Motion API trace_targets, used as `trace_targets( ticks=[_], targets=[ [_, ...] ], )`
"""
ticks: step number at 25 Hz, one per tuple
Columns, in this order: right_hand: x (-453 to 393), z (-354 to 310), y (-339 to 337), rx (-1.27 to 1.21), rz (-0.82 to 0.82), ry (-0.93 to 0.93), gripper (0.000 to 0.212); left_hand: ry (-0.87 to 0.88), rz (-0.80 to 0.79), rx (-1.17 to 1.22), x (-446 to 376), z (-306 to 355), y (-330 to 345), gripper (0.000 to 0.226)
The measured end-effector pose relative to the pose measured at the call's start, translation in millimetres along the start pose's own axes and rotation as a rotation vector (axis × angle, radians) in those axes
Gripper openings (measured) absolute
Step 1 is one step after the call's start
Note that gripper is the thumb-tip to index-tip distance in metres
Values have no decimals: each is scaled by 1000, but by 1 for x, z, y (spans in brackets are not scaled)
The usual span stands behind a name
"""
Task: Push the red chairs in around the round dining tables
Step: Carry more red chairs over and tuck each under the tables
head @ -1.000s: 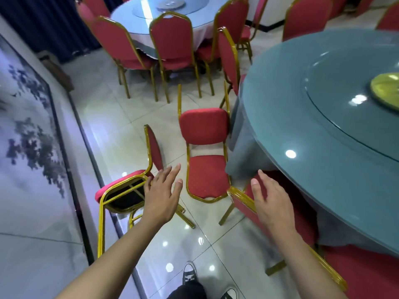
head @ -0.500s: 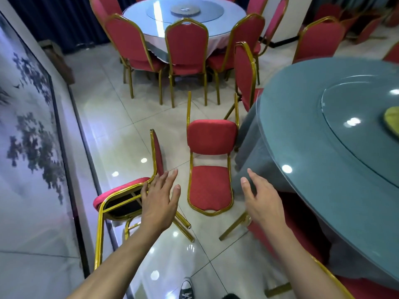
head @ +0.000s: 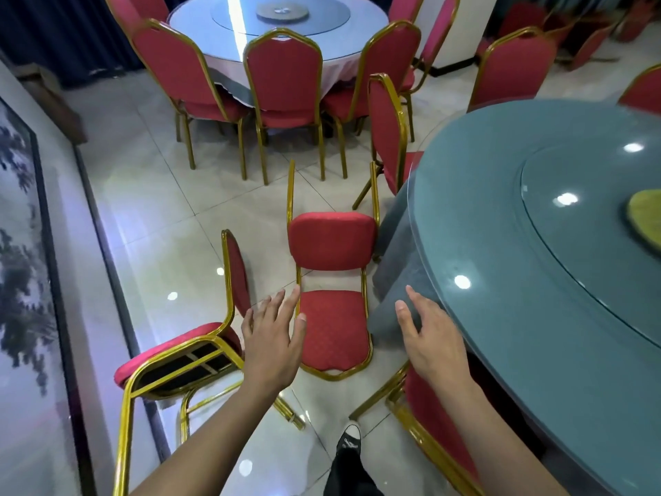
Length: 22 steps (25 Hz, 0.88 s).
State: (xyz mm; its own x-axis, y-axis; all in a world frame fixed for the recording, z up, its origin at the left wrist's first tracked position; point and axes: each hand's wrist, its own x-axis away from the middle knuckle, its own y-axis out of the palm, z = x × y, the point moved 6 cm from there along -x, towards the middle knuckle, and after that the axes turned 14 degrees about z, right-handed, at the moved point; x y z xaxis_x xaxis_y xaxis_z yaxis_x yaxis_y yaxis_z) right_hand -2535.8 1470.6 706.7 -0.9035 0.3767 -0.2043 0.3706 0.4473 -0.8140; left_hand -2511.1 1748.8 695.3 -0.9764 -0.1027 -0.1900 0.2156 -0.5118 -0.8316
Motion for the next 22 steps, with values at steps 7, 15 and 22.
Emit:
trace_targets(
  ticks=[7,15,22],
  targets=[
    [-56,7,12,-28,-36,-42,75,6,12,-24,-43,32,21,64],
    [-95,7,17,-85,-8,-53,79,43,37,-71,-85,57,15,69],
    [-118,25,27,-95,-19,3,73,79,2,-90,-104,69,29,68]
  ],
)
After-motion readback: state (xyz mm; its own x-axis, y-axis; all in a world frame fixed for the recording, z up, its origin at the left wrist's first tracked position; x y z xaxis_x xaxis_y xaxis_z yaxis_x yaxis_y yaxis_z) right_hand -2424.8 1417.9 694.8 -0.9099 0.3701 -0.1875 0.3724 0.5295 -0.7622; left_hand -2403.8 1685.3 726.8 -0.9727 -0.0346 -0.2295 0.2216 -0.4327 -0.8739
